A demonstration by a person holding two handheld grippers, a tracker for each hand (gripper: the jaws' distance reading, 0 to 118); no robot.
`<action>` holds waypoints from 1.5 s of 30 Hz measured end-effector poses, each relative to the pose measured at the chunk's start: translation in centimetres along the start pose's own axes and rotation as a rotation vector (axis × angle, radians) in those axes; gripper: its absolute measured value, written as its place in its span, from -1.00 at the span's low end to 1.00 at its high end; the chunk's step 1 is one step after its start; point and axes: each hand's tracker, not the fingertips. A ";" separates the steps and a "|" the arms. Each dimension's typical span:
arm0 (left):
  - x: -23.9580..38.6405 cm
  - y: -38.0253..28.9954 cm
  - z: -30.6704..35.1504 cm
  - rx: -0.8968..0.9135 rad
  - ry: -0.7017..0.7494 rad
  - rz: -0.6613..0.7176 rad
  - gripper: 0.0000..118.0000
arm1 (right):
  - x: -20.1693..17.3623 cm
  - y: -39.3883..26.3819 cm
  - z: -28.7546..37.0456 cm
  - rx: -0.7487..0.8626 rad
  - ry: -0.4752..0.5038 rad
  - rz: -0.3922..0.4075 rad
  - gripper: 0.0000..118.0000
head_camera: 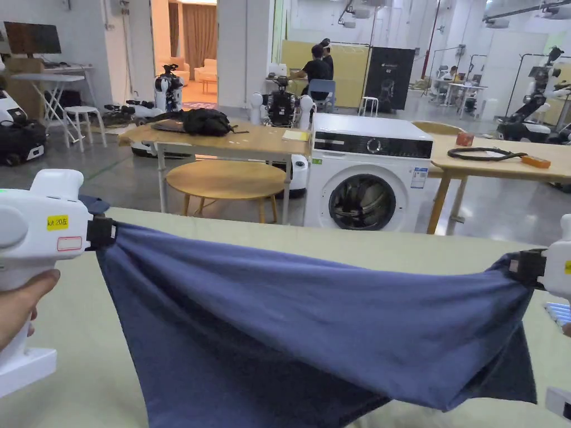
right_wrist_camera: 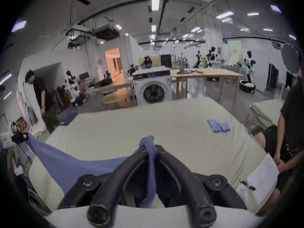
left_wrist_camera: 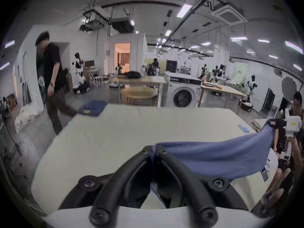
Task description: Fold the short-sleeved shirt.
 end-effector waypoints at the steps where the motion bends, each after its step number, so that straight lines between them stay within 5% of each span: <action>1: 0.2 1.4 0.4 0.025 0.016 -0.022 -1.00 | -0.6 1.2 0.3 0.021 -0.005 0.004 -0.95; 17: -1.4 12.7 -2.4 0.107 0.100 -0.065 -1.00 | -5.2 10.4 -4.9 0.169 0.005 0.003 -0.95; 27: -2.3 -2.8 -4.8 -0.032 0.046 -0.014 -1.00 | -4.6 -3.7 -9.2 -0.047 -0.030 0.095 -0.95; 31: -2.3 -11.9 -3.8 -0.103 0.017 0.028 -1.00 | -4.4 -11.0 -8.5 -0.123 -0.088 0.206 -0.95; 37: -2.3 -21.7 -0.9 -0.187 0.003 0.103 -1.00 | -3.6 -18.5 -5.1 -0.163 -0.122 0.265 -0.95; 45: -1.8 -27.8 2.7 -0.257 -0.003 0.181 -1.00 | -2.3 -23.4 -2.5 -0.220 -0.187 0.266 -0.94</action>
